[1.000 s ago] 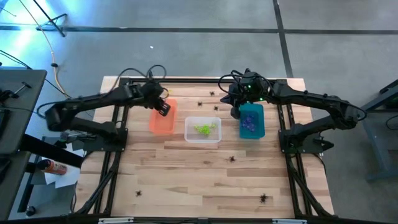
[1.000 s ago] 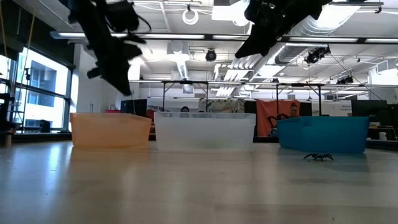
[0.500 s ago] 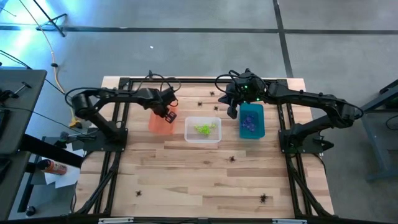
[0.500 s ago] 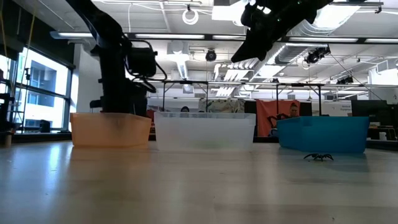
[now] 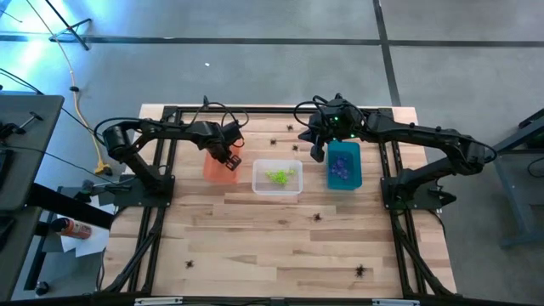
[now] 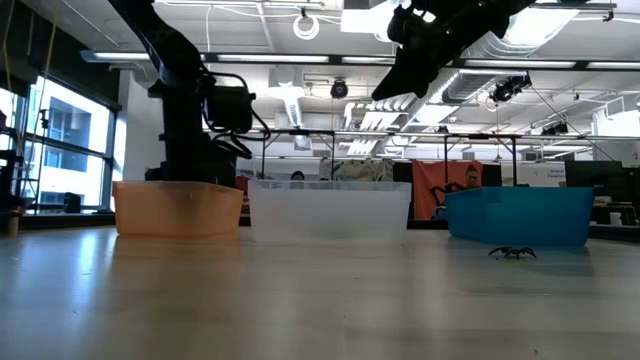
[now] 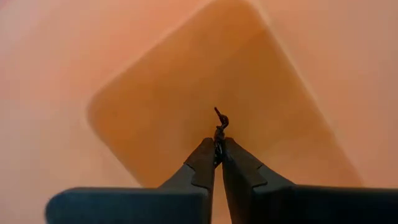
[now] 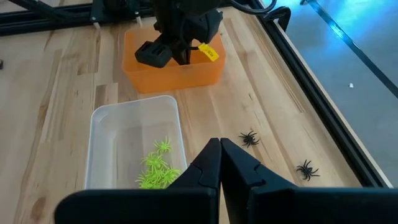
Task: Sort Halloween decoration
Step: Put the black spider toy into the orange bin
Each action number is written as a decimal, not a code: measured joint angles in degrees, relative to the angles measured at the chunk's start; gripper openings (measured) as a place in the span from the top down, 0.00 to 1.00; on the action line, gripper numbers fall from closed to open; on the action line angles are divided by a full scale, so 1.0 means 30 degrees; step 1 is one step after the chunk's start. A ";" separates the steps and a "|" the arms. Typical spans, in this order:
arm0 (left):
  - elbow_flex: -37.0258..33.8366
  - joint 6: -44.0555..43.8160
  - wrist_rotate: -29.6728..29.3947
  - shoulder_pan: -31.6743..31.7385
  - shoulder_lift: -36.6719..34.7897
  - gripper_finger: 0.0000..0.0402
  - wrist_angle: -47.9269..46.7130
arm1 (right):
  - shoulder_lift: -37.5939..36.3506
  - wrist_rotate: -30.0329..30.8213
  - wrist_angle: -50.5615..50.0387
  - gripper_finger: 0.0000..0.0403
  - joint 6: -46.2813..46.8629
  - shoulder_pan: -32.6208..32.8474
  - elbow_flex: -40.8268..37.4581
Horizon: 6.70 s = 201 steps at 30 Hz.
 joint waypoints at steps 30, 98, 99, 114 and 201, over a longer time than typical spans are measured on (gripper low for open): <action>0.3344 0.0041 0.2241 0.0539 -0.4533 0.58 -0.3415 | -0.0018 -0.0407 -0.0069 1.00 -0.0524 0.0007 0.0000; 0.1209 0.1010 0.1702 -0.6207 -1.2575 0.58 0.6783 | 0.0144 -0.6258 -0.1389 0.70 3.4855 2.0054 -0.7504; 0.1209 0.1002 0.1702 -0.6207 -1.2575 0.58 0.6783 | 0.0287 -0.6273 -0.1341 0.70 3.5098 2.0149 -0.7504; 0.1209 0.1010 0.1636 -0.6207 -1.2575 0.58 0.6790 | 0.4144 -0.6935 0.0199 0.72 3.5832 2.0400 -0.7519; 0.1209 0.2024 0.0806 -0.6203 -1.2575 0.58 0.6777 | 0.4503 -0.4481 0.2387 0.59 3.7499 2.3401 -0.7504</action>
